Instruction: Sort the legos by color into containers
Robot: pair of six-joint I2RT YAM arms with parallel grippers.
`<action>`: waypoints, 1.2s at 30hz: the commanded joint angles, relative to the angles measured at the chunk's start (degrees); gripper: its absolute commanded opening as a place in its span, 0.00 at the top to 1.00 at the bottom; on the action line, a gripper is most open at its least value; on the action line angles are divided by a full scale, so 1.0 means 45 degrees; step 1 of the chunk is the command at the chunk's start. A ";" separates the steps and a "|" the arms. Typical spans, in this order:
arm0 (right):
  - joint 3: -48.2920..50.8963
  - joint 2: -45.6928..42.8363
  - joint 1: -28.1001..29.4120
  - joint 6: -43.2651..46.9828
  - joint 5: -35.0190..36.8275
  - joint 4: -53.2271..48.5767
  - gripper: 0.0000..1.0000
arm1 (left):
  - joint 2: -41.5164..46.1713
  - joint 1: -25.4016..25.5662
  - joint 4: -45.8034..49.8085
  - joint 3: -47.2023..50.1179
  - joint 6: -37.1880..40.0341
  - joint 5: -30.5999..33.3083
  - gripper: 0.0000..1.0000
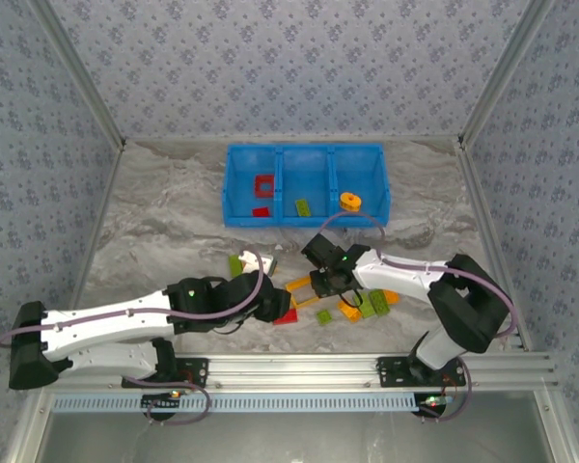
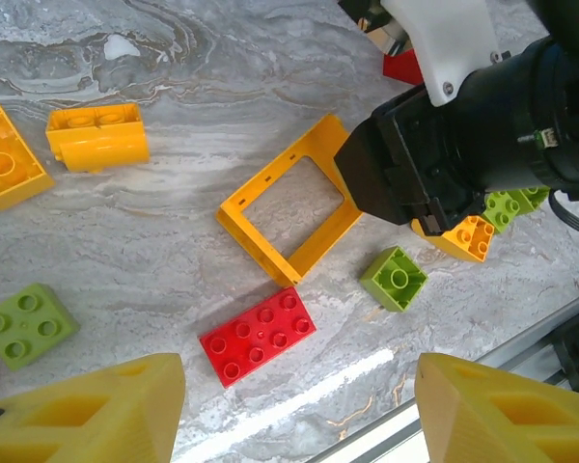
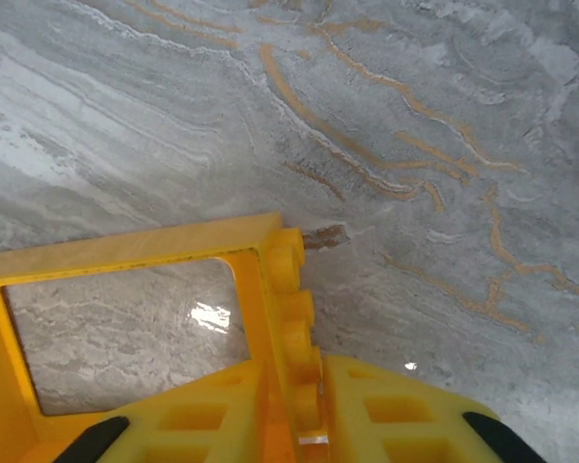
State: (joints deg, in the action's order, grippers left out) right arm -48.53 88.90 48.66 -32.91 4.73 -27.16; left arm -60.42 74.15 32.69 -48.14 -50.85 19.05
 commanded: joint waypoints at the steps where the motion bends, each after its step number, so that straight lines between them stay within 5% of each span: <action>1: -0.0437 0.0199 -0.0033 0.0183 0.0368 -0.0090 0.79 | 0.0073 0.0192 -0.0363 0.0086 -0.0473 0.0773 0.36; 10: -0.1603 -0.1258 -0.0475 0.0049 0.1973 -0.2587 0.96 | -0.0415 0.0580 -0.1302 -0.1083 0.0352 0.1867 0.36; 18: -0.3411 -0.2760 -0.3851 0.0852 0.2449 -0.4707 0.98 | -0.2602 0.0640 -0.2442 -0.3542 0.2241 0.1870 0.36; 23: -0.5768 -0.1106 -0.5952 0.1736 0.2532 -0.4250 0.98 | -0.4675 0.0417 -0.2573 -0.5699 0.3259 0.1699 0.35; 36: -1.2155 0.5248 -0.7635 0.3701 0.3653 -0.4336 1.00 | -0.7251 -0.1527 -0.2215 -0.8881 0.3864 0.0185 0.35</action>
State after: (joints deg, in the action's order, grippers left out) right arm -98.48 109.75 15.66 -19.64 19.42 -44.80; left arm -92.68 67.88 22.33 -85.43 -34.92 21.43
